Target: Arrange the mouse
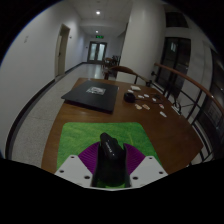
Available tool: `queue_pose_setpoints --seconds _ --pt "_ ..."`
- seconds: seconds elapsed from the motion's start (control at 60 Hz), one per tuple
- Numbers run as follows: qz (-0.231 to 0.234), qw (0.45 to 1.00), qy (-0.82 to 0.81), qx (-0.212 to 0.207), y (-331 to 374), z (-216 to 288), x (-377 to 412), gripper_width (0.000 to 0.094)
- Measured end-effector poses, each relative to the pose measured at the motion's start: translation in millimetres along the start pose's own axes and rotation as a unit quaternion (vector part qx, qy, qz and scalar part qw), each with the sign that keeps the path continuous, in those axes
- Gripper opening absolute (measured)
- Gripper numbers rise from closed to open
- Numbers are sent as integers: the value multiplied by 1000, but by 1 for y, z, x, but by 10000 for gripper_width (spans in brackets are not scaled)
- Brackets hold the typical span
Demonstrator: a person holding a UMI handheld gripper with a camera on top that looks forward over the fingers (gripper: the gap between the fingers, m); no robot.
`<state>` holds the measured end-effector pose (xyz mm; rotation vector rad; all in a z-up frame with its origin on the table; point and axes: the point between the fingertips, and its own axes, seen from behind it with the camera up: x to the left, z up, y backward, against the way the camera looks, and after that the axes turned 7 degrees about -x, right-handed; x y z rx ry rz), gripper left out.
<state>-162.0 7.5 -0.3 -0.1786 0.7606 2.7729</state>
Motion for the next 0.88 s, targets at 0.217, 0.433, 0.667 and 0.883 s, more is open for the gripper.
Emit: queue_pose_setpoints --seconds 0.217,0.433,0.667,0.883 --pt "-2 1000 -3 -14 1 0 0 552" --pt "-21 999 -32 5 43 -12 -5 852" --pt "-16 997 -47 -52 165 13 23 851" --pt "9 996 -23 -91 234 17 58 848"
